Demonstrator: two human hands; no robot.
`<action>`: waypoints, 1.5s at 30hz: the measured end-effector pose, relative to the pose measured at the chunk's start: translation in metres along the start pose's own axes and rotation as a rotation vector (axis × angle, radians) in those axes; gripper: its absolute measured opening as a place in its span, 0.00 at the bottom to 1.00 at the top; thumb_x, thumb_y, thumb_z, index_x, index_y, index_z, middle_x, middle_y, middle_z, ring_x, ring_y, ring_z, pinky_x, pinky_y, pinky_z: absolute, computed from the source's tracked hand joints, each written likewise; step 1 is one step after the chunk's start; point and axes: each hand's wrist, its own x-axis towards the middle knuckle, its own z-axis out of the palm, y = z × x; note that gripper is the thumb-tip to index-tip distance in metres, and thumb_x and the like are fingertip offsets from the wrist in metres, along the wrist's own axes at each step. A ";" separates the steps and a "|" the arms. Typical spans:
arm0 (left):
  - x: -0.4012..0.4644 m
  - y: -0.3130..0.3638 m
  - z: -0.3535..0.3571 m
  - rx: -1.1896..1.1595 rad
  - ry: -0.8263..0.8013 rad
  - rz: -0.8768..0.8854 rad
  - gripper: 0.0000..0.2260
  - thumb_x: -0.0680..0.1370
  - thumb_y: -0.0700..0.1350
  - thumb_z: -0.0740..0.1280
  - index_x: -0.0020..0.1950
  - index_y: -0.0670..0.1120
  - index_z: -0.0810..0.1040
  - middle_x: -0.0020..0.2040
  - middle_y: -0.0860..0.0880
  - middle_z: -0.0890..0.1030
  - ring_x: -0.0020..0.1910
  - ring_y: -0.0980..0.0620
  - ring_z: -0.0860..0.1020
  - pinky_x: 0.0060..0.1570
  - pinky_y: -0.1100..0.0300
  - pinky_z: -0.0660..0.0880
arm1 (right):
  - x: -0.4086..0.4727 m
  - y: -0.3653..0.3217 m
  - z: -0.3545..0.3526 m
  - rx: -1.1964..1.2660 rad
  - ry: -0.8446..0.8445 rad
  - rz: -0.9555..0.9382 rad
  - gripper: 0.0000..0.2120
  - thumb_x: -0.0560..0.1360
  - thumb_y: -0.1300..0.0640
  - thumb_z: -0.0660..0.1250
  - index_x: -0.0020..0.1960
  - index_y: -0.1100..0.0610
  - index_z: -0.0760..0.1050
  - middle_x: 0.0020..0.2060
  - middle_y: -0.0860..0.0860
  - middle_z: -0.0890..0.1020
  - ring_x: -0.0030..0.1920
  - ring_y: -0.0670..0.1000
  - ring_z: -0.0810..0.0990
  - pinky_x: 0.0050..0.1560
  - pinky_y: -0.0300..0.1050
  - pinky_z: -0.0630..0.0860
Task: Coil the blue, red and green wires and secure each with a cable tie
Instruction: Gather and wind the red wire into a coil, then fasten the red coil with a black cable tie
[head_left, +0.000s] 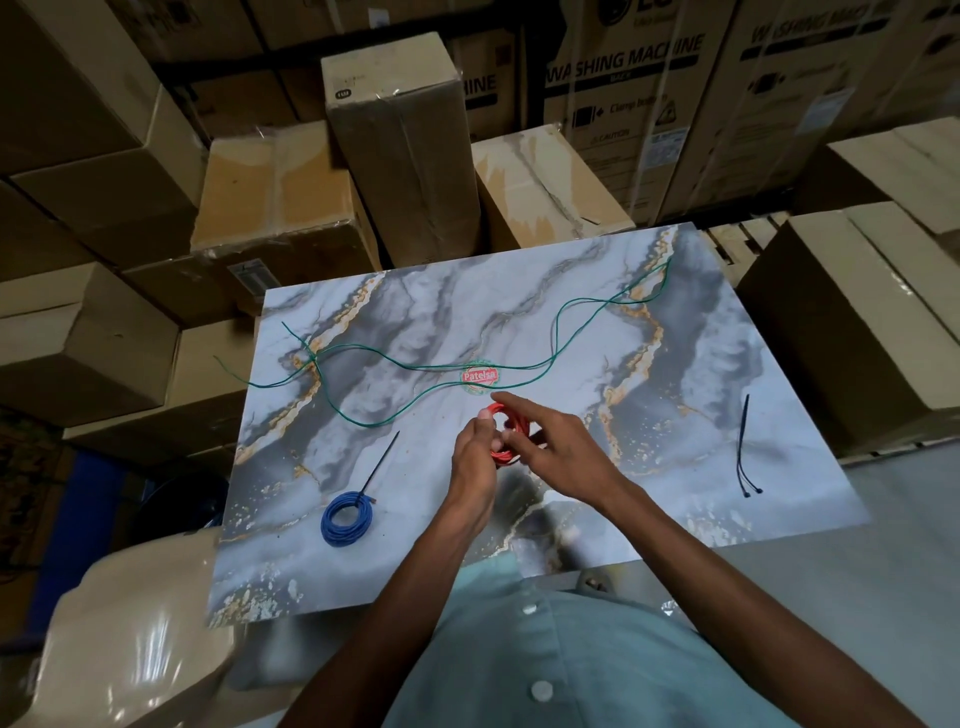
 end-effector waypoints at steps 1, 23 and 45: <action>-0.001 0.001 -0.001 0.007 0.009 0.006 0.15 0.86 0.47 0.54 0.43 0.46 0.73 0.27 0.55 0.73 0.32 0.55 0.74 0.40 0.58 0.74 | -0.001 0.000 0.000 0.112 -0.059 0.052 0.23 0.81 0.55 0.70 0.75 0.46 0.74 0.54 0.49 0.84 0.45 0.49 0.86 0.50 0.37 0.82; -0.002 -0.017 0.011 0.118 -0.032 0.006 0.17 0.86 0.47 0.54 0.40 0.45 0.72 0.33 0.49 0.75 0.34 0.53 0.75 0.35 0.65 0.75 | -0.010 0.033 -0.005 0.420 0.028 0.239 0.27 0.72 0.62 0.79 0.69 0.49 0.80 0.49 0.52 0.88 0.54 0.53 0.87 0.55 0.57 0.85; 0.024 -0.053 0.064 0.238 -0.129 -0.180 0.13 0.85 0.48 0.57 0.44 0.47 0.75 0.38 0.45 0.75 0.39 0.46 0.74 0.45 0.47 0.75 | -0.042 0.121 -0.095 -0.141 0.516 0.543 0.04 0.76 0.59 0.72 0.45 0.54 0.85 0.44 0.53 0.88 0.48 0.54 0.86 0.48 0.42 0.77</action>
